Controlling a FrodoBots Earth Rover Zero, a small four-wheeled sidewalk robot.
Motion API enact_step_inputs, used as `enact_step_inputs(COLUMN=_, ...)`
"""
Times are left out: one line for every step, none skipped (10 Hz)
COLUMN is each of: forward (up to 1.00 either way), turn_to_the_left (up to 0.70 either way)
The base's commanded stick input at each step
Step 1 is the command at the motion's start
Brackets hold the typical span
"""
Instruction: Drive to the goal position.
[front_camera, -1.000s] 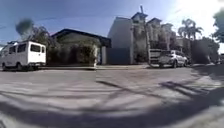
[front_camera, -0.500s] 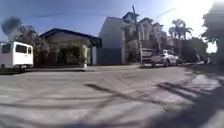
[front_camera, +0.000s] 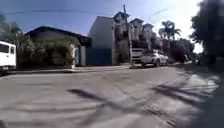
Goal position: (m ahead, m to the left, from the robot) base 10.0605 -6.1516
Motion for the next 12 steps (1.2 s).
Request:
enact_step_inputs(forward=1.0, turn_to_the_left=-0.4)
enact_step_inputs(forward=1.0, turn_to_the_left=-0.4)
enact_step_inputs(forward=1.0, turn_to_the_left=-0.4)
enact_step_inputs(forward=1.0, turn_to_the_left=-0.4)
enact_step_inputs(forward=1.0, turn_to_the_left=-0.4)
enact_step_inputs(forward=1.0, turn_to_the_left=-0.4)
enact_step_inputs(forward=1.0, turn_to_the_left=-0.4)
enact_step_inputs(forward=1.0, turn_to_the_left=-0.4)
enact_step_inputs(forward=1.0, turn_to_the_left=-0.4)
enact_step_inputs(forward=1.0, turn_to_the_left=-0.4)
enact_step_inputs(forward=1.0, turn_to_the_left=-0.4)
enact_step_inputs(forward=1.0, turn_to_the_left=-0.37)
